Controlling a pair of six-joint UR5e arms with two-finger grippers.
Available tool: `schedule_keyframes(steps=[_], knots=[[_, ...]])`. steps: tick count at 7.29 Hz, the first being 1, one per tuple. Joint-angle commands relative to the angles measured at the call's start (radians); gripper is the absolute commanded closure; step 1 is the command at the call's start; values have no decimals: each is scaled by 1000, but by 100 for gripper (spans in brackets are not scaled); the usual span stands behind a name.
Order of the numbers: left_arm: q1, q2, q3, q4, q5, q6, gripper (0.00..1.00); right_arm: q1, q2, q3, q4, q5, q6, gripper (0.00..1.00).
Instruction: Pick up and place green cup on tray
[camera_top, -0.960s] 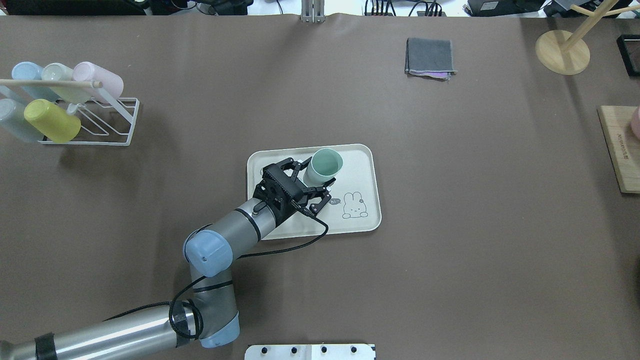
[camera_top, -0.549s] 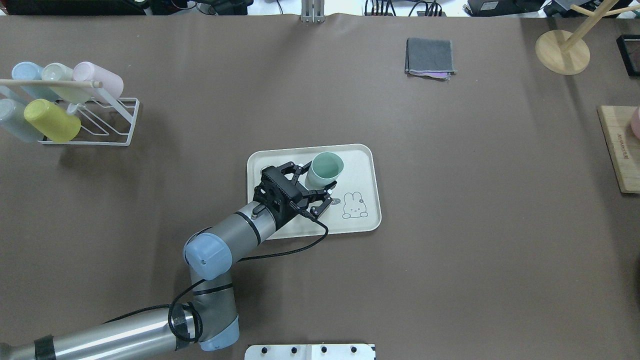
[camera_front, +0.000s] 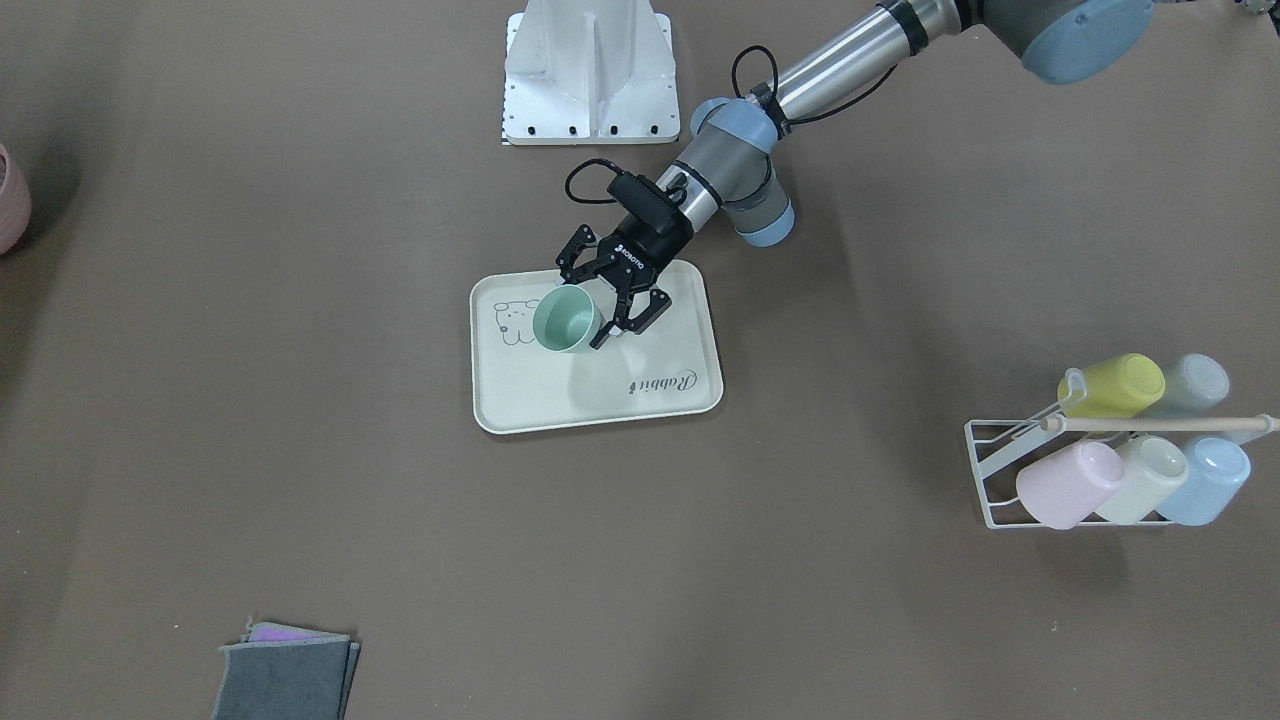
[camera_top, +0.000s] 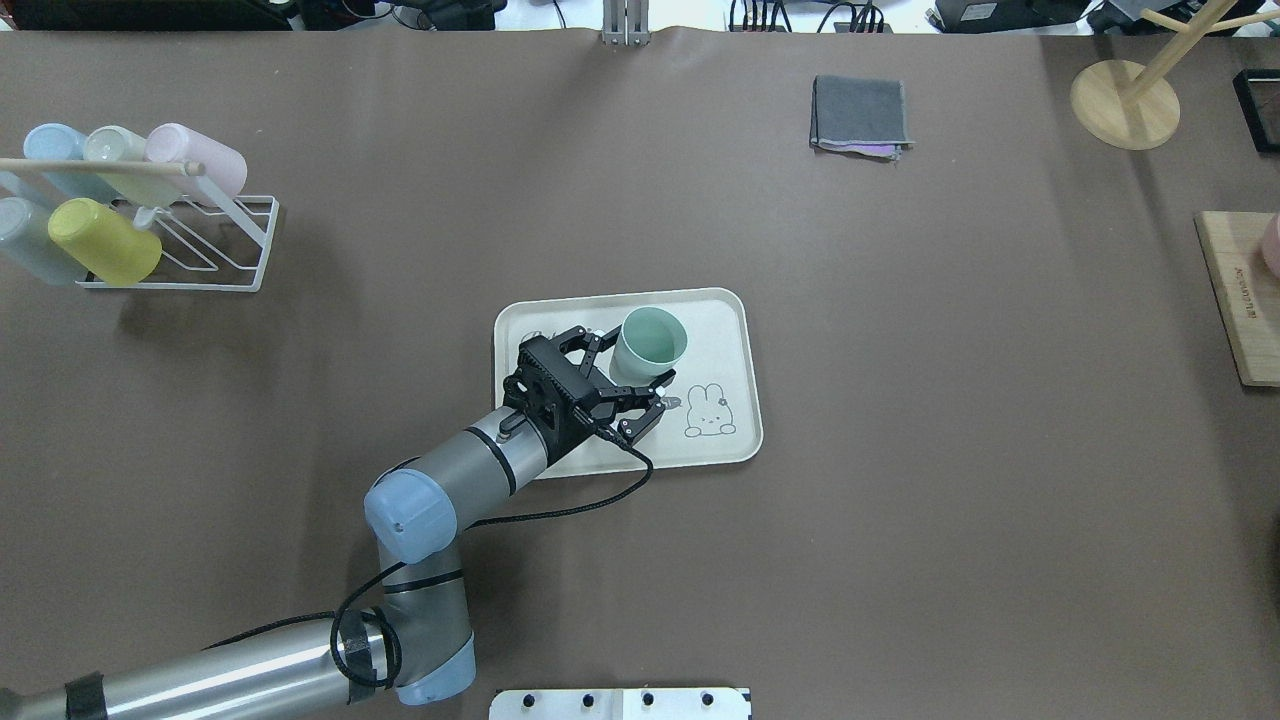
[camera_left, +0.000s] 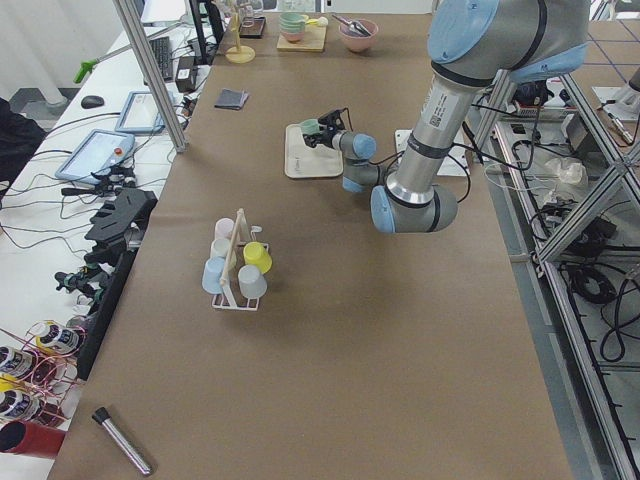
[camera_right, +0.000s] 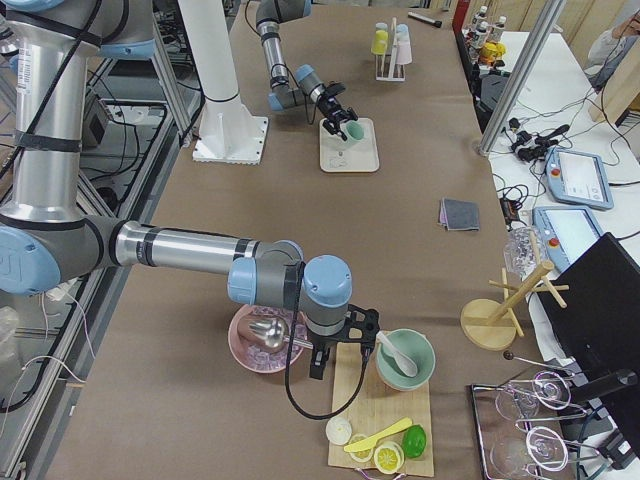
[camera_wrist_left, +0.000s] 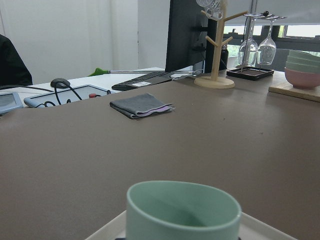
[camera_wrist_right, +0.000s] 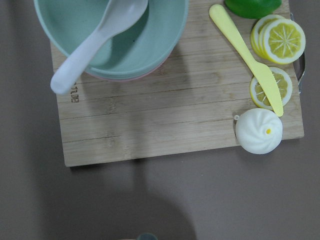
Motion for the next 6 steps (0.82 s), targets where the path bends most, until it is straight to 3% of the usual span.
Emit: schedule_keyframes(steps=[1, 4, 6], knots=[[0, 2, 0, -13, -1, 5, 2, -2, 0, 0, 0, 0, 0, 0], [-3, 3, -22, -13, -2, 7, 2, 0, 0, 0, 2, 0, 0, 0], [-9, 17, -98, -16, -1, 5, 2, 0, 0, 0, 2, 0, 0, 0]])
